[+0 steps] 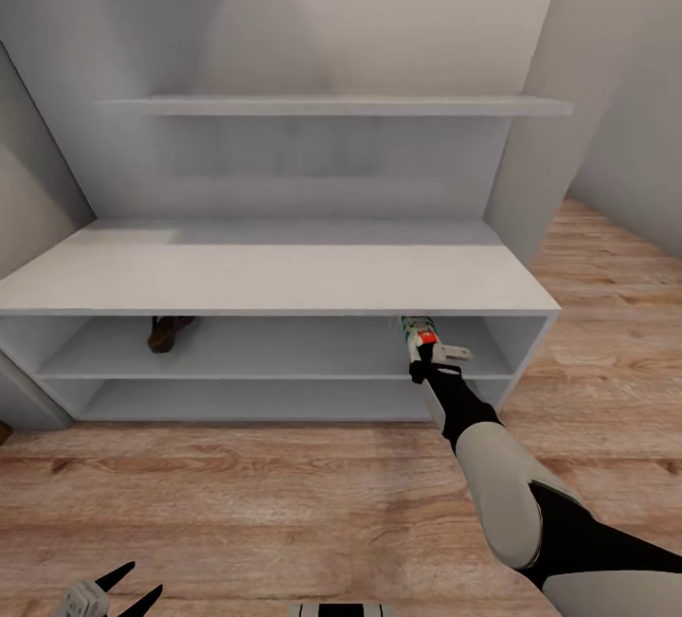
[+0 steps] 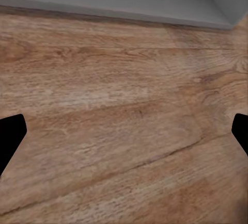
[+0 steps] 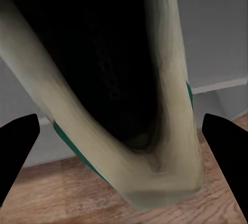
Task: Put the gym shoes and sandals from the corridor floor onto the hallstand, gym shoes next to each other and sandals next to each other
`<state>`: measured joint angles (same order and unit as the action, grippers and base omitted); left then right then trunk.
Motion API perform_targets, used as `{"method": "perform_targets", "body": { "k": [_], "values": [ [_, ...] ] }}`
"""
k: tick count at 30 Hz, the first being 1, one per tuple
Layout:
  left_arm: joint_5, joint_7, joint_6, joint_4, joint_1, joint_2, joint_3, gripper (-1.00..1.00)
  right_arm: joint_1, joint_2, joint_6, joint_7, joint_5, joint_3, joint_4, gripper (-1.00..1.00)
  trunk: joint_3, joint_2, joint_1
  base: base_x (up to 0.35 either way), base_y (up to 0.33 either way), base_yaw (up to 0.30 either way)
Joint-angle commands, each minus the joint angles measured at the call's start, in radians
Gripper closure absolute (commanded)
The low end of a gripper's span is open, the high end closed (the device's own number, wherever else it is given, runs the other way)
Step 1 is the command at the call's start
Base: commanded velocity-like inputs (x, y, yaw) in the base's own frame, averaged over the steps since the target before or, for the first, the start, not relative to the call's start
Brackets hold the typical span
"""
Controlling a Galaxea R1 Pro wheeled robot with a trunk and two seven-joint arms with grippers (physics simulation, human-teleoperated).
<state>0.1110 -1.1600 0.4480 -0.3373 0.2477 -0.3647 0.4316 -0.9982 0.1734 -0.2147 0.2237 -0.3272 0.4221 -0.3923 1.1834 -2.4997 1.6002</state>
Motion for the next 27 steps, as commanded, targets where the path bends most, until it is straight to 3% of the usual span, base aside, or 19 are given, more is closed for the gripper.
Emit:
{"method": "perform_targets", "body": {
  "k": [1, 27],
  "values": [
    [0.001, -0.004, 0.005, 0.001, 0.001, 0.0, 0.003, -1.0, 0.0, 0.001, -0.006, 0.0, -0.009, 0.004, -0.002, 1.0, 0.001, 0.0, 0.0, 0.142, 0.0, 0.0],
    [0.001, -0.004, 0.005, 0.003, 0.001, 0.001, 0.003, -1.0, 0.0, 0.001, -0.006, 0.0, -0.009, 0.004, -0.004, 1.0, 0.001, 0.0, 0.0, 0.123, 0.0, 0.0]
  ]
}}
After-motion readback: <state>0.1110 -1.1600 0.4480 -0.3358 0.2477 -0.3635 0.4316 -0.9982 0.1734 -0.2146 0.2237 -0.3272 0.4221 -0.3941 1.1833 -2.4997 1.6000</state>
